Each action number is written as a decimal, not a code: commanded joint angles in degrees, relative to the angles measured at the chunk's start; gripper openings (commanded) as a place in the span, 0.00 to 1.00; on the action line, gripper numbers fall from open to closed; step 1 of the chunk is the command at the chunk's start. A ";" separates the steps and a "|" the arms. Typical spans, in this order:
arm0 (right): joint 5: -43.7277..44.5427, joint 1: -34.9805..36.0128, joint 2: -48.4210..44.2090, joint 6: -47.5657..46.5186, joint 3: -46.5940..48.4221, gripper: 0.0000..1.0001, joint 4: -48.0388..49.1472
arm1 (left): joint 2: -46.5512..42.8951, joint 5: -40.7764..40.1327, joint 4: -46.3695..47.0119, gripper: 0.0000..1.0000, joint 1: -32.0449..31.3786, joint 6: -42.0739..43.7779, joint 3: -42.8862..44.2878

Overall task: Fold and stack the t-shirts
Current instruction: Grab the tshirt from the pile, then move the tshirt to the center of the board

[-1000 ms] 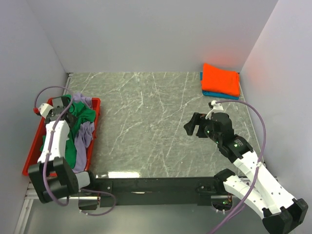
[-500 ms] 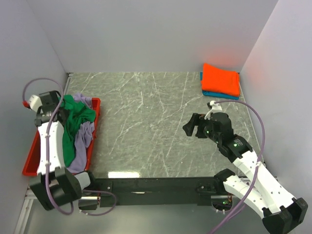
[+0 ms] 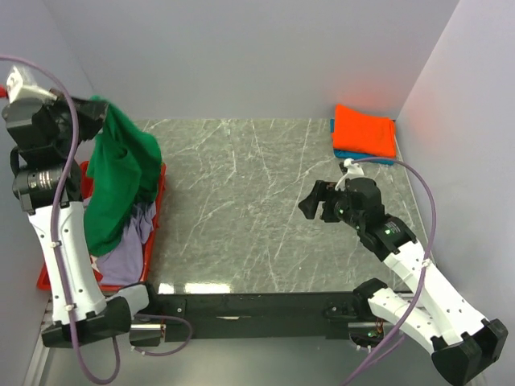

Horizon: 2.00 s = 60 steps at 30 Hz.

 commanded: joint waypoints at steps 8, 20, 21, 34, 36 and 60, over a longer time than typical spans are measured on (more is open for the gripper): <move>1.68 0.22 -1.32 0.66 5.04 0.88 -0.26 | 8.05 -1.02 6.28 0.00 -30.59 1.14 11.34; 8.00 0.13 -4.39 1.89 5.04 0.89 -2.63 | 35.91 -4.64 -2.34 0.00 -59.17 8.17 47.63; 8.62 0.13 -4.84 2.06 5.04 0.88 -2.90 | 35.84 -4.28 -0.68 0.00 -60.40 8.26 46.16; 11.09 0.13 -10.11 5.05 -1.72 0.89 -0.89 | 4.85 -19.75 17.69 0.01 -56.55 5.99 -23.05; 10.82 0.04 -10.55 6.46 -4.61 0.89 0.52 | 1.93 -18.88 21.03 0.09 -53.13 0.54 -37.78; 14.77 -1.98 -7.56 11.65 -11.14 0.87 2.82 | 23.96 -32.05 14.37 0.58 -65.06 1.66 -27.87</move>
